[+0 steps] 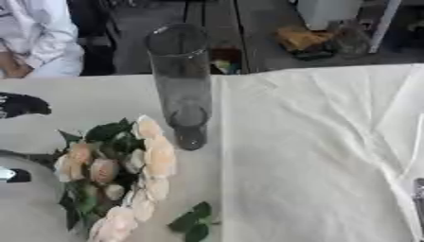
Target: Arrange flowers into the vase.
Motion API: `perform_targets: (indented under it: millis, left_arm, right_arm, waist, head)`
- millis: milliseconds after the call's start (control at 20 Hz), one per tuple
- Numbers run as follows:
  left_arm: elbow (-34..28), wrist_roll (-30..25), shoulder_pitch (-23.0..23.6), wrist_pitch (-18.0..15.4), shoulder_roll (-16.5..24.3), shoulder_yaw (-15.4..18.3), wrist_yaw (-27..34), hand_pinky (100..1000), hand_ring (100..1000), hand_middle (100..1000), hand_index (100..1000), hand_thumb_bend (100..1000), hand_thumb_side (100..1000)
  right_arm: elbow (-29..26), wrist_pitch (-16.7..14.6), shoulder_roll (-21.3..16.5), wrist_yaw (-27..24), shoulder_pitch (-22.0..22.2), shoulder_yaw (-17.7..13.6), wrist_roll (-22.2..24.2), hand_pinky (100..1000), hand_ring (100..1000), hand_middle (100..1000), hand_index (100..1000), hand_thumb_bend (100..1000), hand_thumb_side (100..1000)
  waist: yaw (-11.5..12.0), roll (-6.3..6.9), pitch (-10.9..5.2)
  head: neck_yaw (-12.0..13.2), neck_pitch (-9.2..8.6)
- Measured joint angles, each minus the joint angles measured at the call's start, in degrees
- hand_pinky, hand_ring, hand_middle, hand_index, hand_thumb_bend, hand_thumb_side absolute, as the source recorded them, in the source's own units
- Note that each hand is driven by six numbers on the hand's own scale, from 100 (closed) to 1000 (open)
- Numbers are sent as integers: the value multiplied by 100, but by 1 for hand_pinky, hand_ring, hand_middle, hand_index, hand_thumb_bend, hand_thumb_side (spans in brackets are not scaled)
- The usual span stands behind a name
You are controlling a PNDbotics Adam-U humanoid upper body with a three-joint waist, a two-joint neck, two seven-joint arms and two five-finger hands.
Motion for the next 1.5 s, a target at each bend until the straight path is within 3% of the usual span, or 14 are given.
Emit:
perform_targets:
  millis: [200, 1500]
  left_arm:
    - [186, -5, -65, -1, -78, -77, -50, 806, 936, 943, 1000, 587, 565]
    - [1708, 207, -552, -247, -886, -326, -411, 801, 940, 954, 1000, 534, 562]
  right_arm:
    - [0, 0, 1, -38, 0, 1, 3, 655, 582, 539, 810, 100, 956]
    - [0, 0, 46, -162, 13, 33, 53, 663, 583, 536, 812, 100, 954]
  waist:
    - [-9, 1, 4]
    - [-75, 18, 72]
  head:
    - [20, -2]
    - [100, -52]
